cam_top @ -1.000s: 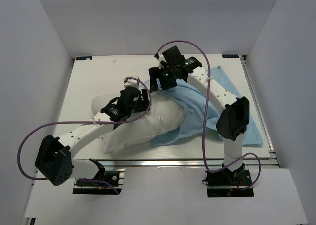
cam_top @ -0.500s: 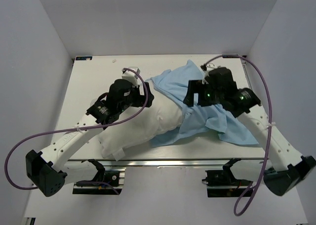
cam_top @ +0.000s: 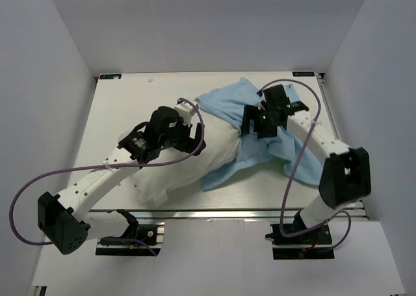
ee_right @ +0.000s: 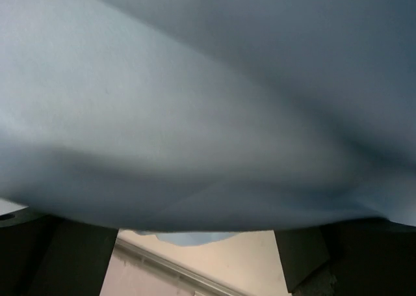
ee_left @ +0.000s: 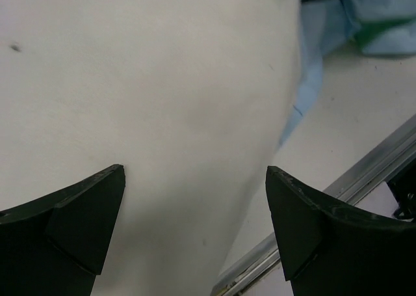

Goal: Put the pillow into the pillowcase

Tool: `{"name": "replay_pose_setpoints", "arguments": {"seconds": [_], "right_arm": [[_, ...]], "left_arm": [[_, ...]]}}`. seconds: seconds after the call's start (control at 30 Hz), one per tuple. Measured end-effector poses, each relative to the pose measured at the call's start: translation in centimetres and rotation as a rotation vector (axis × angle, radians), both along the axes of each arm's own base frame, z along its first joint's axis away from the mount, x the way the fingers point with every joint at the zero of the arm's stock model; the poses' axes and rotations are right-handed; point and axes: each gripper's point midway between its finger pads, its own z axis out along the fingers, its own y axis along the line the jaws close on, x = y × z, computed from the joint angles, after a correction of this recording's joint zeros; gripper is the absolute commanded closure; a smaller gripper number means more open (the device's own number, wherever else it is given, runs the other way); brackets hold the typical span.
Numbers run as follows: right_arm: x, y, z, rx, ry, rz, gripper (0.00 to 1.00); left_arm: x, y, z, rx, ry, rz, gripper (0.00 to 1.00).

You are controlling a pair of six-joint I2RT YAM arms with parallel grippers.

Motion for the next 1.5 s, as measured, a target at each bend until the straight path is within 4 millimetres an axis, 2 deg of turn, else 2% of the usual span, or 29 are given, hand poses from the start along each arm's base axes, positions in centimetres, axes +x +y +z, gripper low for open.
{"name": "replay_pose_setpoints", "arguments": {"seconds": [0.17,0.27,0.33,0.43,0.57,0.67,0.7,0.77,0.93,1.07,1.13,1.23,1.4,1.43,1.5], "right_arm": [[7.2,2.3,1.3,0.037,-0.107,0.055,0.11],[9.2,3.1,2.6,0.059,-0.174,0.085,0.11],[9.2,3.1,3.3,0.063,-0.200,0.097,0.11],[8.3,2.4,4.5,0.052,-0.237,0.099,0.11],[5.2,1.1,7.0,0.055,-0.284,0.088,0.11],[2.2,0.0,8.1,0.065,-0.306,0.080,0.11],[1.3,-0.3,8.0,0.066,-0.302,0.078,0.11],[-0.5,-0.9,7.2,0.063,-0.283,0.079,0.11],[-3.4,-1.2,2.6,0.035,-0.180,0.129,0.11],[-3.1,-0.1,0.7,0.010,-0.153,0.170,0.16],[-2.3,0.4,0.2,0.000,-0.147,0.174,0.22],[0.1,1.1,-0.4,-0.013,-0.153,0.164,0.28],[4.1,1.9,-1.5,-0.049,-0.167,0.132,0.46],[4.7,2.1,-1.7,-0.053,-0.168,0.130,0.63],[5.6,2.5,-2.1,-0.056,-0.164,0.131,0.87]], "left_arm": [[-1.2,-1.5,-1.4,0.048,0.024,-0.082,0.02],[-1.0,-2.9,-3.0,0.124,0.041,-0.097,0.02],[-0.4,-3.4,-4.3,0.186,0.052,-0.087,0.02],[0.6,-3.3,-6.8,0.284,0.081,-0.049,0.02],[1.4,-2.6,-9.7,0.380,0.115,-0.005,0.04],[2.0,-2.5,-10.4,0.396,0.112,0.034,0.46],[2.2,-2.4,-10.5,0.403,0.108,0.046,0.68],[2.6,-2.4,-10.5,0.400,0.104,0.073,1.00],[3.4,-2.9,-10.2,0.384,0.093,0.104,1.00],[3.8,-3.4,-9.2,0.357,0.074,0.106,1.00],[3.9,-3.5,-8.7,0.343,0.065,0.106,1.00],[4.0,-3.6,-7.8,0.319,0.047,0.107,1.00],[4.1,-3.7,-6.5,0.288,0.023,0.109,1.00],[4.1,-3.7,-6.3,0.284,0.020,0.110,1.00],[4.1,-3.8,-6.1,0.277,0.015,0.111,1.00]]}}
